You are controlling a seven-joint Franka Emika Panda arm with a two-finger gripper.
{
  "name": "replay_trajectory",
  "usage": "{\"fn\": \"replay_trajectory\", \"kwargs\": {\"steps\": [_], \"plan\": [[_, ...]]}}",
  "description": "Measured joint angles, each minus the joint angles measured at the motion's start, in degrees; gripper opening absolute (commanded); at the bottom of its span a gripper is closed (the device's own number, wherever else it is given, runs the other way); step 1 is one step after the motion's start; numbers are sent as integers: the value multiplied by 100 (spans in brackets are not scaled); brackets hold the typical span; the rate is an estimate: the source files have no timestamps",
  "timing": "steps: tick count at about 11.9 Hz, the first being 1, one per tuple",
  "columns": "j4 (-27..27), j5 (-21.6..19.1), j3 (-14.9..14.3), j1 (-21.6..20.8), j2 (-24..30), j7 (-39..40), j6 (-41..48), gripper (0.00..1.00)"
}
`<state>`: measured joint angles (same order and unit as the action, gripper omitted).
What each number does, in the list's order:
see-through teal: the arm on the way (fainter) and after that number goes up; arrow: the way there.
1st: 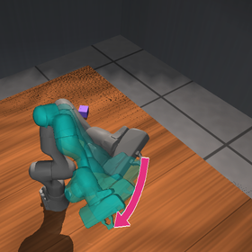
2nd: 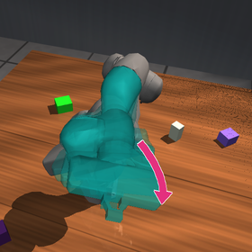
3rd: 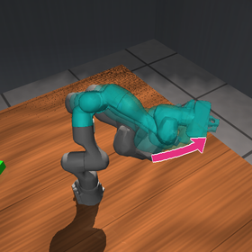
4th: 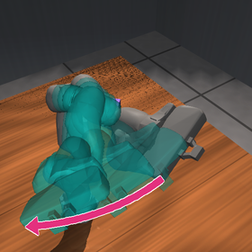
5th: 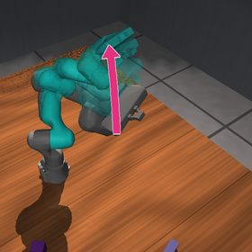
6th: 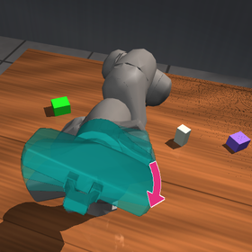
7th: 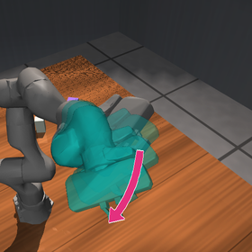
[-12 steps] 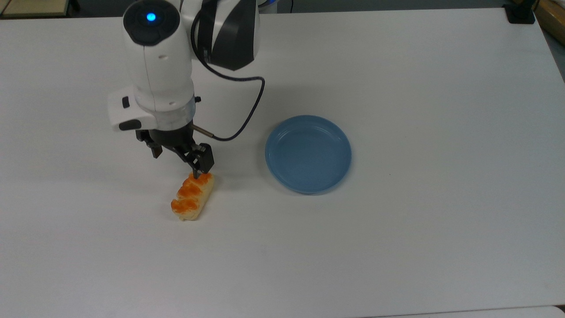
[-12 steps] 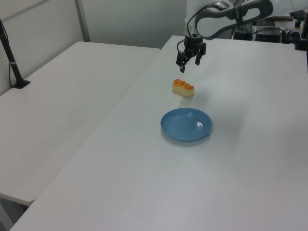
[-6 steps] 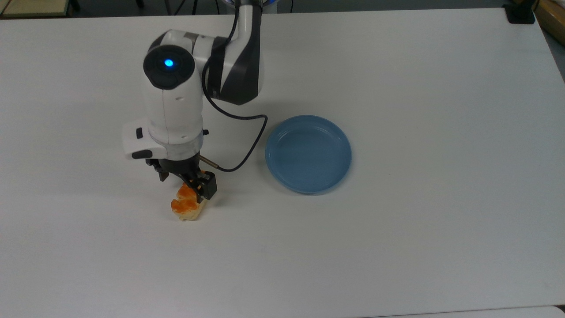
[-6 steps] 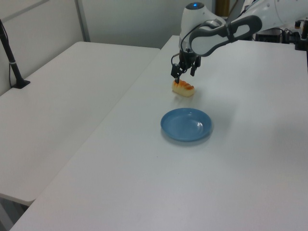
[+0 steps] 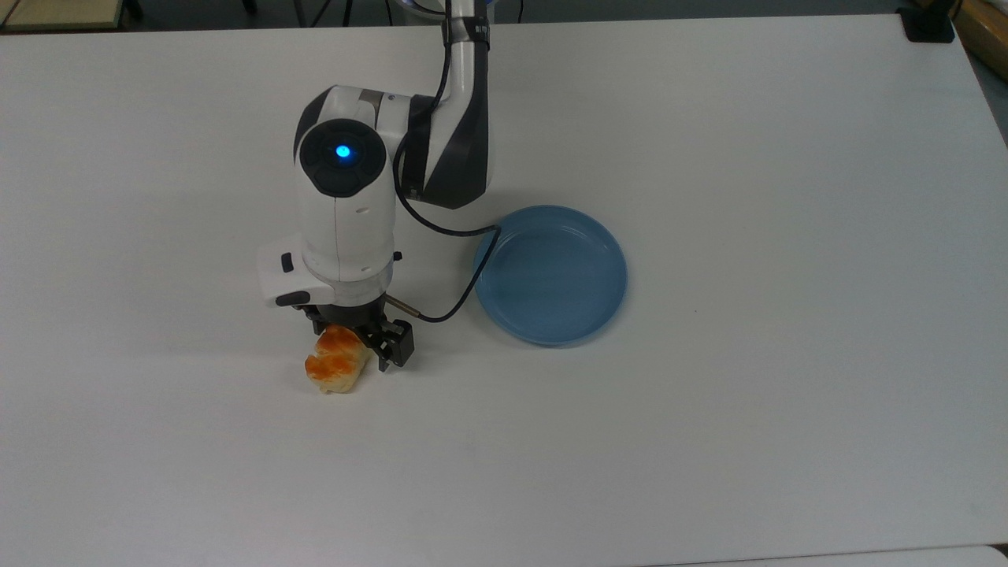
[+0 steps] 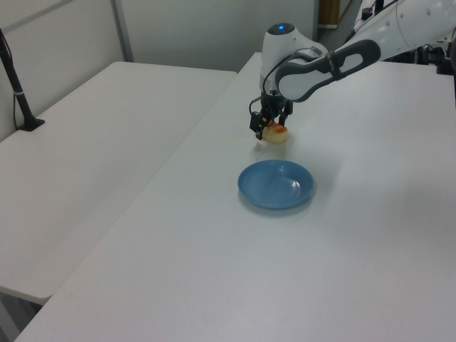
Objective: Put the bread on a plate
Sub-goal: 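Close the gripper around the bread roll, then lift the bread roll and carry it over the blue plate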
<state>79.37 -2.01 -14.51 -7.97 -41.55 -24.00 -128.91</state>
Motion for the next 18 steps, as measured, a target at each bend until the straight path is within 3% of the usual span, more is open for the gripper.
{"fn": "replay_trajectory", "kwargs": {"steps": [3, 4, 5, 10, 15, 18], "plan": [[-5, 0, -1, 6, -62, 0, -4, 34], [-34, 0, -1, 8, -61, 7, -4, 22], [-54, 0, -6, 10, -61, 27, -4, 16], [-111, 5, -96, 18, -48, 240, -4, 18], [-241, 4, -115, 4, 575, 378, 400, 21], [-237, 2, -101, -328, 949, 414, 817, 21]]}}
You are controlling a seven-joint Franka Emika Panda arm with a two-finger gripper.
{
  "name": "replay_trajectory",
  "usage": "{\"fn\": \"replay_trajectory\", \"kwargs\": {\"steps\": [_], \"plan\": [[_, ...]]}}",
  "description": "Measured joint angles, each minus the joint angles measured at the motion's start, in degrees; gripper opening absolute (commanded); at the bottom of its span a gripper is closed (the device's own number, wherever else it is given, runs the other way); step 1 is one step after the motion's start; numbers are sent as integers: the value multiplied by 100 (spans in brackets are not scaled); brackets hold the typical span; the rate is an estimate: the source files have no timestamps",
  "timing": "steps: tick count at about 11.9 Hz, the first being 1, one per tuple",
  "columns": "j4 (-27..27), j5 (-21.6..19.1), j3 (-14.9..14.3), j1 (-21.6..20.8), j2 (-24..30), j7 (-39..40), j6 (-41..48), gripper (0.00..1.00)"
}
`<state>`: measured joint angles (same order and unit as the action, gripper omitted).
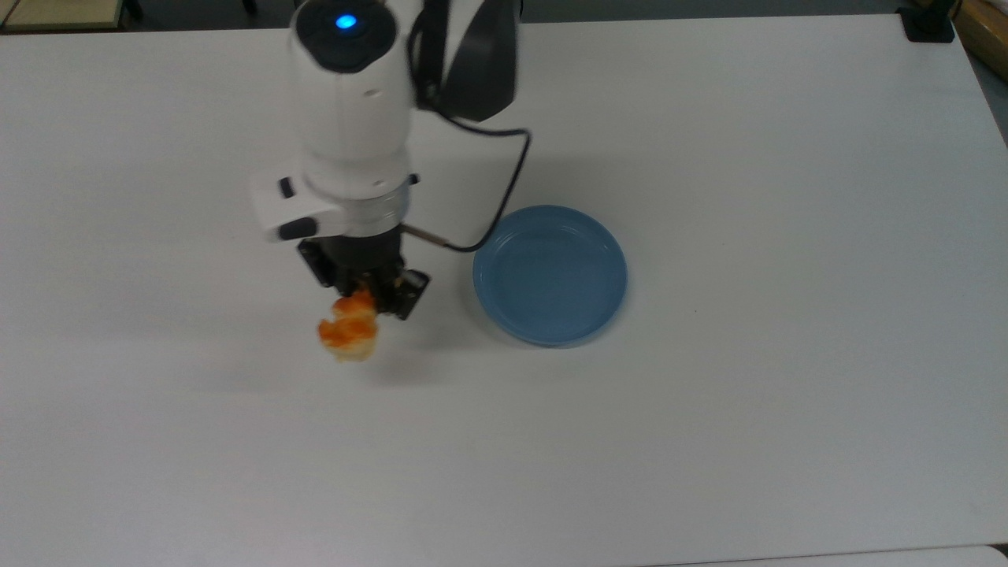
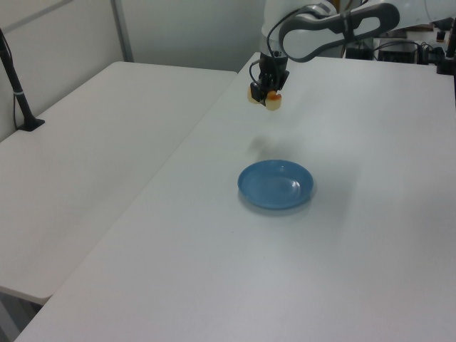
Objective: Put the bread on a plate
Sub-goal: 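Lift the bread roll and carry it over the blue plate, then lower the bread roll onto the plate and open the gripper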
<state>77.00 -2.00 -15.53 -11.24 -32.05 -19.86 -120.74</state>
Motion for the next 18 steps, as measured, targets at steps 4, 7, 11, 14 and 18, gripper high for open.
{"fn": "replay_trajectory", "kwargs": {"steps": [4, 7, 11, 14, 18], "plan": [[135, -3, 12, -765, 322, -184, 392, 22], [254, -3, 11, -1264, 453, -334, 672, 23], [694, -3, 10, -1638, 504, -401, 689, 23], [929, -2, 13, -1669, 505, -401, 690, 23], [1041, 40, 47, -1740, 101, -450, 686, 37]]}}
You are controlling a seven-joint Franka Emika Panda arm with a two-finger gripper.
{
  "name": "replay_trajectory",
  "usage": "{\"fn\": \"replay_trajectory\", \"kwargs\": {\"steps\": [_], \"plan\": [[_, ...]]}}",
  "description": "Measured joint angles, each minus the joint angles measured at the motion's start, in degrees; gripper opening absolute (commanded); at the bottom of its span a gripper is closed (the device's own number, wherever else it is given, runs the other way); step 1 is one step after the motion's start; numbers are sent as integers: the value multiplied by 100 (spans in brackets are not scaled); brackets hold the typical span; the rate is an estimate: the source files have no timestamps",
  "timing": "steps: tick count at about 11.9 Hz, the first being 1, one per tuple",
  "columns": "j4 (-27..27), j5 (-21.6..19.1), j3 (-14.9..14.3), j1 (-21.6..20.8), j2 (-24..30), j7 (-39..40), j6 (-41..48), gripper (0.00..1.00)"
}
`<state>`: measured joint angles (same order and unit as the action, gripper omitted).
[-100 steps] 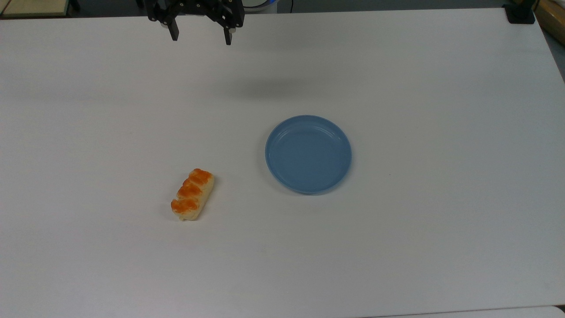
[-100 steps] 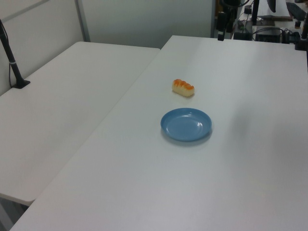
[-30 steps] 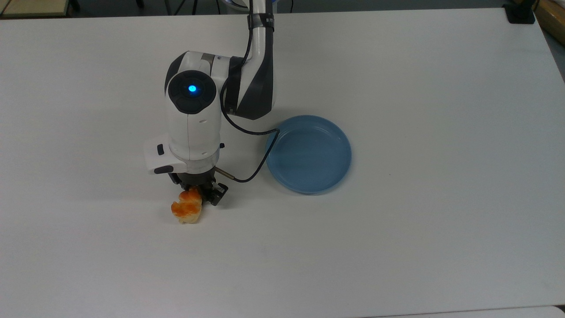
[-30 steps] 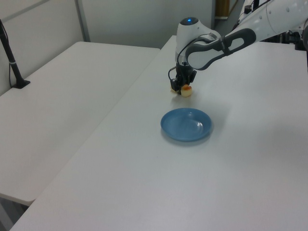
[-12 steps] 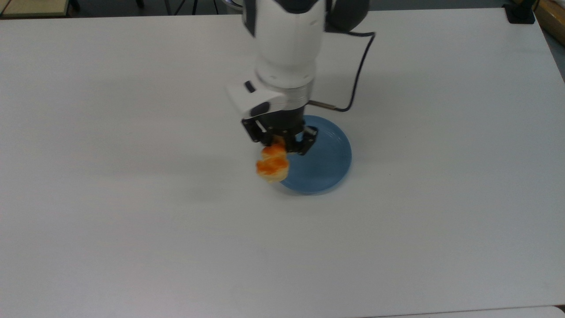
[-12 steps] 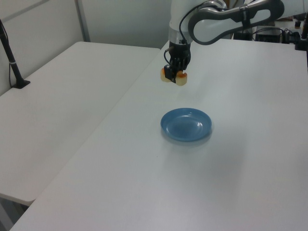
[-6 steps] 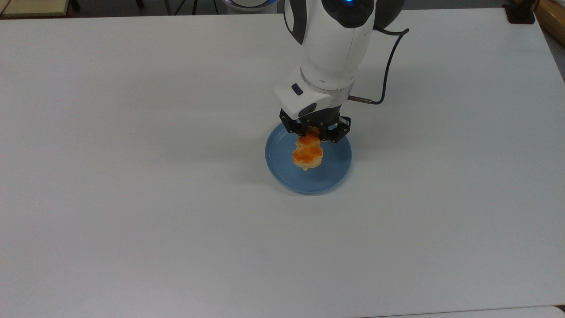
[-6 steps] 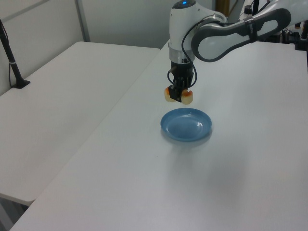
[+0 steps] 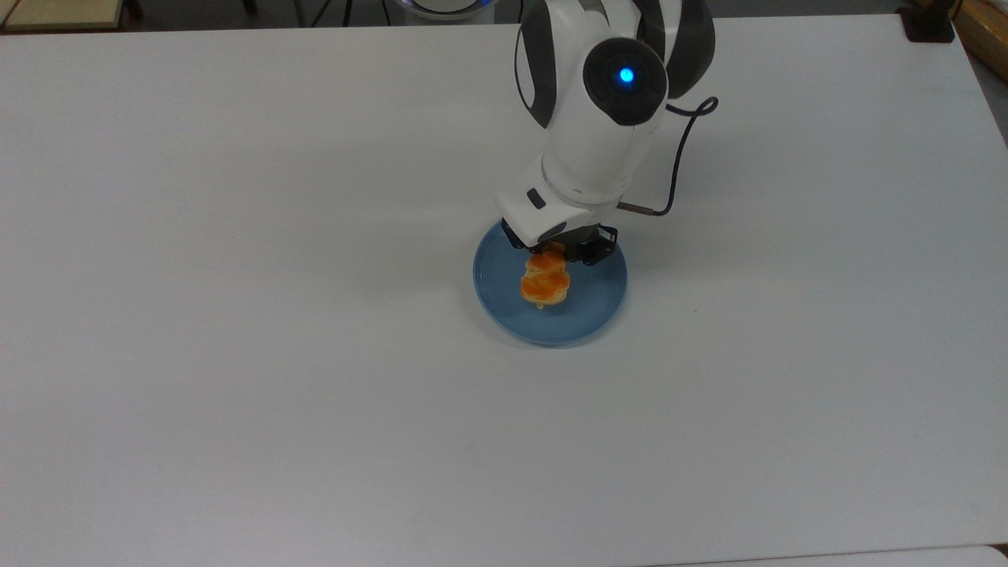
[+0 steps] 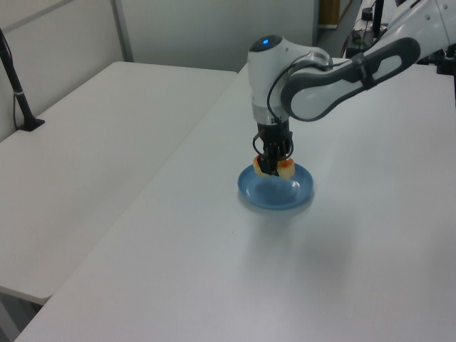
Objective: Put the bread on a plate
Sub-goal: 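Lower the bread roll onto the plate and open the gripper, then raise the open gripper away from the bread roll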
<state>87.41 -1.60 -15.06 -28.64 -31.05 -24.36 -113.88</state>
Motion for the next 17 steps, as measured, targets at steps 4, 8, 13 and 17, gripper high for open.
{"fn": "replay_trajectory", "kwargs": {"steps": [4, 8, 13, 17], "plan": [[0, 85, 2, -107, -200, -331, -198, 79], [-7, 86, 1, -107, -206, -355, -209, 100], [-55, 86, -8, -85, -122, -374, -210, 100], [-134, 166, 12, 209, 569, -226, 90, 100]]}}
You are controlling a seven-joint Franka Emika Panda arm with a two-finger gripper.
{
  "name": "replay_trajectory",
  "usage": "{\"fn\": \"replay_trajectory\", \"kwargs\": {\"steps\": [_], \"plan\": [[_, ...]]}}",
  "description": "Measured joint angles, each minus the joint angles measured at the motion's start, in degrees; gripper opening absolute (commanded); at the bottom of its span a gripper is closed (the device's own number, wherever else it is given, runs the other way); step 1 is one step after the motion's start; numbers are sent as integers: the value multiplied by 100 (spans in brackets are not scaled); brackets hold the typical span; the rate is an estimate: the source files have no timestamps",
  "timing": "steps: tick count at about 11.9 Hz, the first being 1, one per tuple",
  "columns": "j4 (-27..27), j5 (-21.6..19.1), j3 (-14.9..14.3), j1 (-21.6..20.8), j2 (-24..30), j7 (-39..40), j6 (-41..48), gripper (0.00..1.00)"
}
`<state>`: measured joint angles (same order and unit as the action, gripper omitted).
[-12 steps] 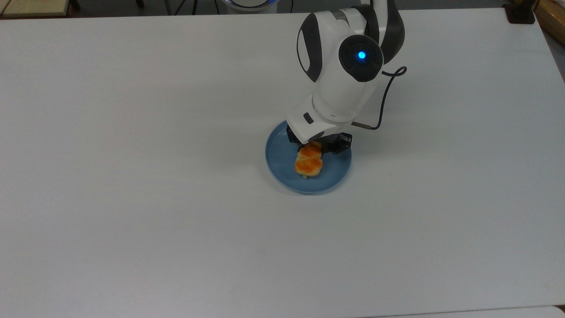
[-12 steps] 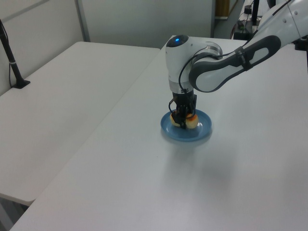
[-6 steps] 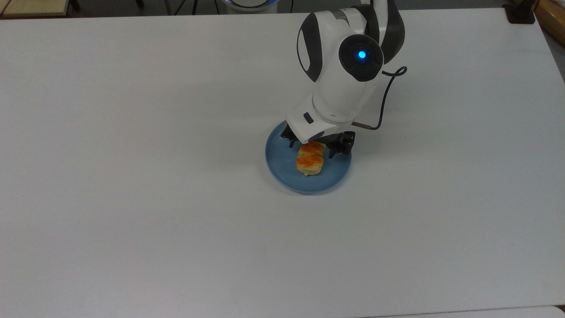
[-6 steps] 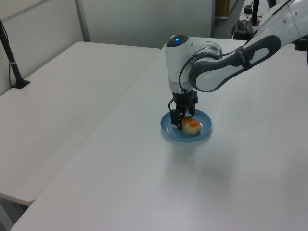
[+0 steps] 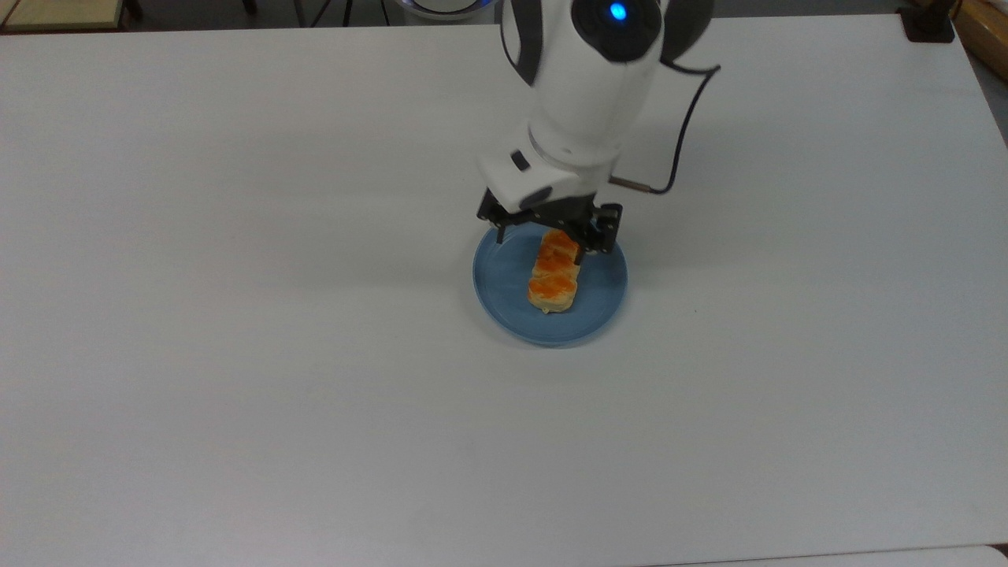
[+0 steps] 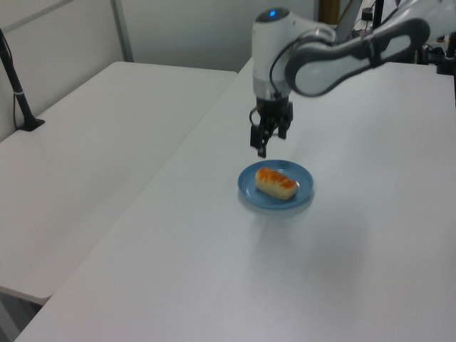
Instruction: Put the bread on a plate
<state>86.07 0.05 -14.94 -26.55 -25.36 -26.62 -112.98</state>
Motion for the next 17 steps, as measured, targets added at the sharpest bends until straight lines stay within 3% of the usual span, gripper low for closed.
{"fn": "replay_trajectory", "kwargs": {"steps": [2, 4, 6, 10, 17], "plan": [[-19, 3, 209, 344, 443, 296, 350, 100], [-32, 8, 692, 990, 1012, 738, 903, 100], [-26, 11, 921, 1440, 1430, 1189, 1372, 100], [32, 11, 1103, 2053, 1815, 1794, 1707, 100], [87, 11, 1141, 2331, 1852, 2115, 1707, 100]]}}
